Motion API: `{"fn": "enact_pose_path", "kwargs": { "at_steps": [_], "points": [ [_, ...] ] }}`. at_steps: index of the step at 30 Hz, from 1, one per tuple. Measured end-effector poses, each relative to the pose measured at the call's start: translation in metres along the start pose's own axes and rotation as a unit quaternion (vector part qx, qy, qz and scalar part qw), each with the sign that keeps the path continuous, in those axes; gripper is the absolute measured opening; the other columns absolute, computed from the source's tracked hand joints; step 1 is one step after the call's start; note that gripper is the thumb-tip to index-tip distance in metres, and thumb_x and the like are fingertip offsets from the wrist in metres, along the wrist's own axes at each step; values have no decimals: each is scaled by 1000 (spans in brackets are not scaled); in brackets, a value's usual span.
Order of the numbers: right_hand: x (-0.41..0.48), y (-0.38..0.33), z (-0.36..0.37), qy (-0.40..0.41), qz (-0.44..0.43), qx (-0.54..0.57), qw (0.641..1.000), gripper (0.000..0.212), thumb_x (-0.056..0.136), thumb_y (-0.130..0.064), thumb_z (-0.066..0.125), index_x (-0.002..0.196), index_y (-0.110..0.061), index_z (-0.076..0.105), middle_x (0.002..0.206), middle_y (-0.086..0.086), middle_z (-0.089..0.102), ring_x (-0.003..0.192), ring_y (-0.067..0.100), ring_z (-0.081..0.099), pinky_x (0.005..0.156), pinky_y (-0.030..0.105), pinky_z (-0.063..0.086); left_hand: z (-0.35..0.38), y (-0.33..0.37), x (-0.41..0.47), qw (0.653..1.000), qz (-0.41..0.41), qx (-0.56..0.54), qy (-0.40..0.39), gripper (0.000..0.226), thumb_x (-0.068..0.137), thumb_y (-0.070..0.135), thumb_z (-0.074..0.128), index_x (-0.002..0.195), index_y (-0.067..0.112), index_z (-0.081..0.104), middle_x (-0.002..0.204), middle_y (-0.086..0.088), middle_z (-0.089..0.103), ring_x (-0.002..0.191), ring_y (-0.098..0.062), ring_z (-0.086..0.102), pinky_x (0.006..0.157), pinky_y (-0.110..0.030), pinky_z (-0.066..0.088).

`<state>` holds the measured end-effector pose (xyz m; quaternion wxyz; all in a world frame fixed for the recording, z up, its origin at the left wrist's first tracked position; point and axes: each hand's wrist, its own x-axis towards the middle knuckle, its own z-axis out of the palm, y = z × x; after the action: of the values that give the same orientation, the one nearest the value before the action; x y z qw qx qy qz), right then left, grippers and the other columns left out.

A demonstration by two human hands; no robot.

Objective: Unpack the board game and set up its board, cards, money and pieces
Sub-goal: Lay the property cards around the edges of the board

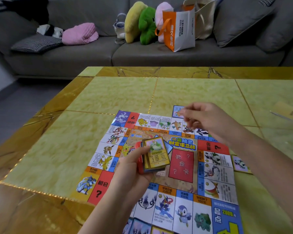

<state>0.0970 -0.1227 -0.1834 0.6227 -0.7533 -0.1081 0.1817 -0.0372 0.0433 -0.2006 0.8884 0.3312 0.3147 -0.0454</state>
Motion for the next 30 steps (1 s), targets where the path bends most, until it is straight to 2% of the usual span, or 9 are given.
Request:
{"fn": "enact_pose_path", "kwargs": {
  "at_steps": [4,7,10,12,14,19,24,27,30],
  "points": [
    [-45,-3,17,-30,42,-28,998,30,78,-30,72,85,-3,62,62,1,59,53,14,56,48,20,46,1,-4,-1,1000,-5,-1,-6,17,88,-2,52,103,-7,55,90,-26,70,72,-33,70,51,-36,59],
    [-67,9,29,-46,92,-62,993,46,63,-47,74,82,-7,62,60,-2,63,55,15,62,51,24,49,1,-11,-2,999,7,31,-26,16,85,-4,53,100,-10,57,89,-25,71,73,-32,71,64,-41,59],
    [-79,24,40,-40,103,-42,993,36,64,-38,78,77,-8,63,59,-3,66,52,9,62,49,20,48,0,-21,-2,996,23,50,-65,35,76,0,58,109,-12,56,103,-29,68,82,-33,69,75,-42,58],
    [-81,28,43,-22,99,-34,994,26,68,-28,80,68,-9,62,55,-1,66,48,9,61,46,19,47,0,-26,-3,995,27,61,-80,32,74,2,59,103,-10,61,102,-29,68,80,-32,70,74,-40,59],
    [-83,30,42,-9,99,-31,995,26,67,-27,80,65,-7,63,55,5,67,48,14,61,44,22,47,-1,-29,-3,993,23,73,-88,27,76,4,60,99,-8,64,103,-29,68,82,-33,70,78,-41,58],
    [-87,31,38,-2,91,-48,995,35,62,-34,77,67,-1,68,65,16,70,59,34,67,57,35,57,-1,-30,-4,992,14,87,-90,35,76,3,60,108,-12,59,107,-29,66,87,-33,68,74,-37,60],
    [-88,33,35,4,93,-52,994,24,76,-21,75,67,0,66,65,17,70,64,37,69,58,34,57,2,-33,-8,993,-2,84,-85,10,83,-3,56,91,-6,61,88,-23,71,72,-27,71,66,-35,60],
    [-91,33,32,3,99,-66,993,26,77,-24,74,66,-2,66,62,15,69,59,31,68,58,33,55,0,-34,-7,990,-26,99,-95,25,78,3,59,101,-8,61,89,-22,71,73,-26,71,63,-31,60],
    [-94,31,27,-5,107,-66,992,27,79,-24,71,66,-2,65,58,12,67,54,21,65,52,24,49,0,-35,-7,990,-32,104,-89,20,85,1,56,102,-10,59,86,-22,71,73,-27,71,61,-28,59]
  ]
}}
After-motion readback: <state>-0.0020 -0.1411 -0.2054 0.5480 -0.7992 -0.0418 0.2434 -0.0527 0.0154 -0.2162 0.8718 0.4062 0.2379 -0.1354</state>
